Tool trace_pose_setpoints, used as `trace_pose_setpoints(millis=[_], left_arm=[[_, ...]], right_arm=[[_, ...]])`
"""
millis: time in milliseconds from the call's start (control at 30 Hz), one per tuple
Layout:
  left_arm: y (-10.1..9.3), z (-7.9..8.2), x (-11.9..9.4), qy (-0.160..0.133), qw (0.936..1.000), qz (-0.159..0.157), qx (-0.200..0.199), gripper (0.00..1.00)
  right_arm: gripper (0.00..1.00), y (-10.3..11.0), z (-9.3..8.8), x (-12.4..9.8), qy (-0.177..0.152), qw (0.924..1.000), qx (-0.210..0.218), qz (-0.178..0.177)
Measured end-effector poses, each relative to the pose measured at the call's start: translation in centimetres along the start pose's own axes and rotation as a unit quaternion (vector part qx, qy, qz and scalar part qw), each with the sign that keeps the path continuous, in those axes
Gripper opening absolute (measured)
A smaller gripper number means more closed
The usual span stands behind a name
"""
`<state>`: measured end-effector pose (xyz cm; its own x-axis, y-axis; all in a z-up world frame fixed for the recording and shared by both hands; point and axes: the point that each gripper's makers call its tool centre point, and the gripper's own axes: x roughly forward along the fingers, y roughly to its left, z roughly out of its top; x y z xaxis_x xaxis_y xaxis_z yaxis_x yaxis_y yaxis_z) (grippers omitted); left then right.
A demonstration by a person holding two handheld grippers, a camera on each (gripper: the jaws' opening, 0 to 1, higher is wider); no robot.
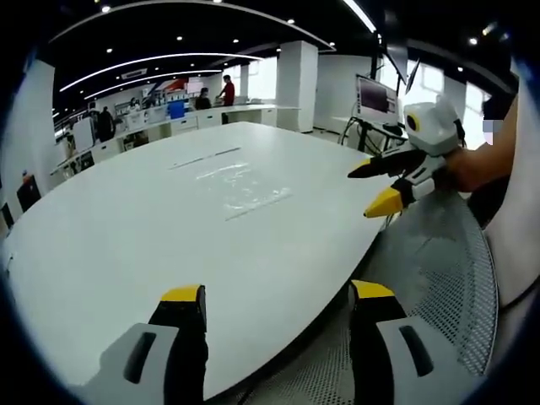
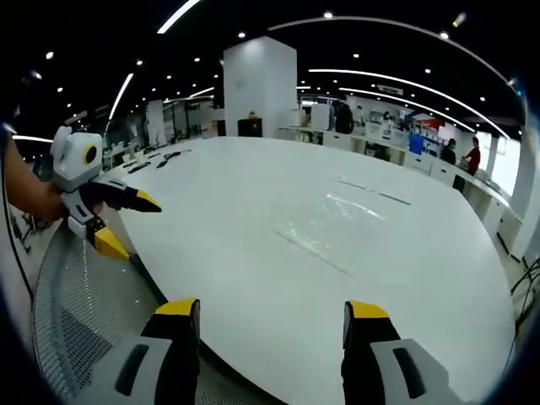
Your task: Arrange the food packaging bags into a neat stack by flattening each bag and aligning their edges.
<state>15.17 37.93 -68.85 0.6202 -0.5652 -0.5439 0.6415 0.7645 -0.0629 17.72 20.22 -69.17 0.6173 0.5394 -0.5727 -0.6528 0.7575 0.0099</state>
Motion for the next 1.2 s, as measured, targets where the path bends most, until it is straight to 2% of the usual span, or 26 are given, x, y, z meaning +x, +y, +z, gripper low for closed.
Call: trace_pose_setpoints(millis=[400, 1200], left_arm=[[-0.37, 0.41, -0.17, 0.0, 1.0, -0.001, 0.004, 0.67], [-0.35, 0.17, -0.08, 0.005, 0.9999, -0.002, 0.009, 0.66]], right_arm=[[0.68, -0.04, -0.03, 0.08, 0.001, 1.0, -0.002, -0.001], [0.68, 0.24, -0.06, 0.07, 0.005, 1.0, -0.006, 0.005]])
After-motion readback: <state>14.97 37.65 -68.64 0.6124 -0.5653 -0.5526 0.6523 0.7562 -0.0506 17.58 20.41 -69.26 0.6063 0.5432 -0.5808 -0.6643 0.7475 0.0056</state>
